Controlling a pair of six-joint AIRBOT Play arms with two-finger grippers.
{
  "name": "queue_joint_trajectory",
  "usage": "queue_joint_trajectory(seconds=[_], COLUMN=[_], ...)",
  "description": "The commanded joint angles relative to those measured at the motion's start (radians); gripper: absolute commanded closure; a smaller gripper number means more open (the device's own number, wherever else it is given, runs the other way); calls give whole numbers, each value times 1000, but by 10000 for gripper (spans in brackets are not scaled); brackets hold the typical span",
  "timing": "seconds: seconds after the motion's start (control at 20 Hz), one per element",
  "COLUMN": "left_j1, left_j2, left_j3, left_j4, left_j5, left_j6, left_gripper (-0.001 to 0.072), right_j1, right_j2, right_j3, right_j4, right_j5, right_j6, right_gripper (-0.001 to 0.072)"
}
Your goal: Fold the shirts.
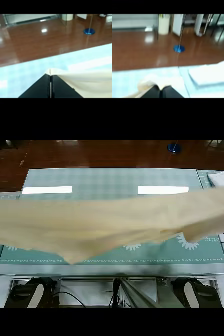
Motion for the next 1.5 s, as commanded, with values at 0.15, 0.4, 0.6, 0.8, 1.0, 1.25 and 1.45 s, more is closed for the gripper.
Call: queue_joint_trajectory(seconds=[0.15,0.4,0.6,0.8,1.0,1.25,1.45], left_j1=[109,129,126,103,29,14,10], left_j2=[23,-5,-159,-380,-565,-694,-762], left_j3=[-195,-667,-835,-834,-834,-834,-834], left_j4=[-32,-129,-163,-196,-195,-195,-195], left_j5=[-150,277,687,892,951,1025,960], left_j6=[-59,-38,2,68,138,137,136], left_gripper=[687,687,687,686,686,685,684], right_j1=[-1,0,14,107,200,262,261], right_j2=[-112,-410,-681,-883,-1049,-1144,-1165], right_j3=[-31,-154,-153,-153,-153,-153,-154], right_j4=[2,169,364,380,378,381,366], right_j5=[251,-10,-328,-482,-575,-743,-697], right_j6=[-22,-26,-110,-122,-149,-148,-145], right_gripper=[690,690,690,690,689,688,688])
